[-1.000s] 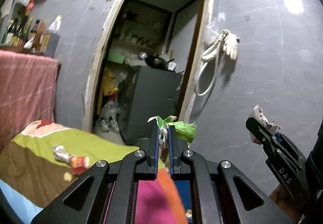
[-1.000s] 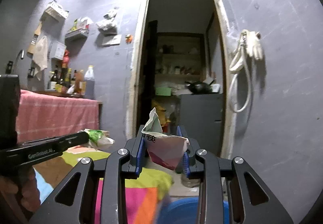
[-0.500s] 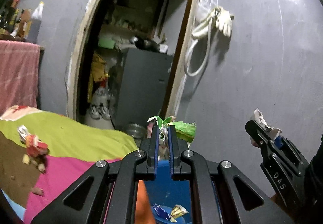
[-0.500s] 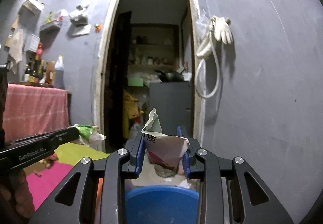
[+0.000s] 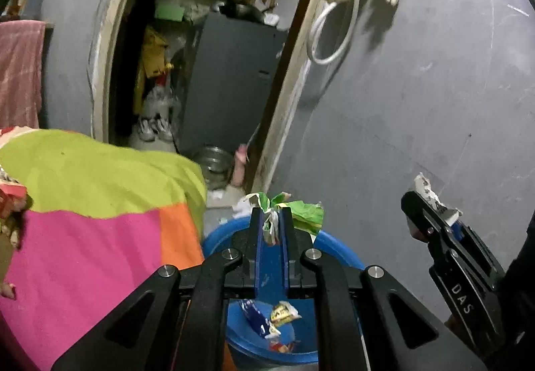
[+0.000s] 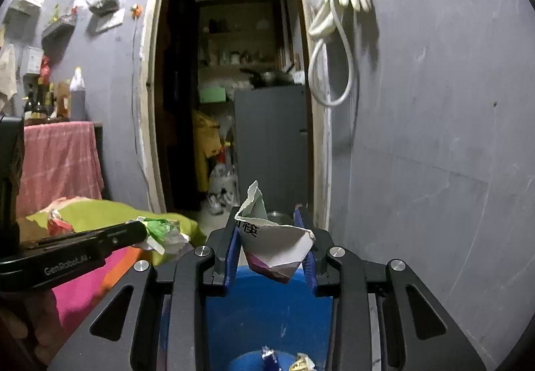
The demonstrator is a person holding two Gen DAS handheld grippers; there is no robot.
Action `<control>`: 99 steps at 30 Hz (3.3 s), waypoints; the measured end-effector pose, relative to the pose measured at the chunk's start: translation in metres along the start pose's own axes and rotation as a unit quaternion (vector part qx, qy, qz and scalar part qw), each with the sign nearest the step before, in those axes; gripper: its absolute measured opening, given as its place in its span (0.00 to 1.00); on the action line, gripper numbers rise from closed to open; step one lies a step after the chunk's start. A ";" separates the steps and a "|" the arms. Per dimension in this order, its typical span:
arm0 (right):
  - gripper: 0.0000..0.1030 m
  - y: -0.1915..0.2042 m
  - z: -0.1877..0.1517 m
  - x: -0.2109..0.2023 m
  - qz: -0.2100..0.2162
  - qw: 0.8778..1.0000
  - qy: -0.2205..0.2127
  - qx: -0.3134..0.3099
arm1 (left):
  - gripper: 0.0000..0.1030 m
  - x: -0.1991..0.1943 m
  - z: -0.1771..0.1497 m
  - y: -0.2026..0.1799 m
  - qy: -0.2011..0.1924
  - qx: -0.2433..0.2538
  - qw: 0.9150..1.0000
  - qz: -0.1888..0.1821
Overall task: Collect trash
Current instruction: 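Open both tools over the blue bucket to drop the items, then move both open tools back over the bed, then grasp the small brown scrap on the pink cover with the right tool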
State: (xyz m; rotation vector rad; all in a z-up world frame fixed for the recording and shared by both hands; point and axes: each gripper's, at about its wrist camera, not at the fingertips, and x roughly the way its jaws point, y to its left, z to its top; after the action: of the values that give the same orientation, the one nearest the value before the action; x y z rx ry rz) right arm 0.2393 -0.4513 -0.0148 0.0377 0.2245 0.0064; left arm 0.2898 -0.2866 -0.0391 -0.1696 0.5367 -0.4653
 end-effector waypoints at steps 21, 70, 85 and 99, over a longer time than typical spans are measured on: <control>0.77 0.011 0.036 -0.034 0.013 0.998 -0.057 0.023 | 0.59 -0.075 0.038 0.031 -0.065 -0.025 0.998 0.011; 1.00 0.243 0.022 -0.015 0.182 0.982 0.012 -0.046 | 0.98 -0.223 -0.007 0.256 -0.067 -0.043 0.979 0.189; 0.79 0.250 -0.033 0.028 0.215 0.957 0.179 -0.078 | 0.88 -0.157 -0.013 0.263 0.052 -0.029 0.986 0.153; 0.49 0.262 -0.055 0.047 0.246 0.934 0.239 -0.100 | 0.61 -0.113 -0.015 0.268 0.131 -0.019 0.985 0.108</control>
State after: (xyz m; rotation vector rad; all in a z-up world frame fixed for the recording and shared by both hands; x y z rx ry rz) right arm 0.2722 -0.1868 -0.0693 -0.1136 0.6966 0.5442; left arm 0.2985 0.0025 -0.0738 -0.0858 0.8144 -0.2665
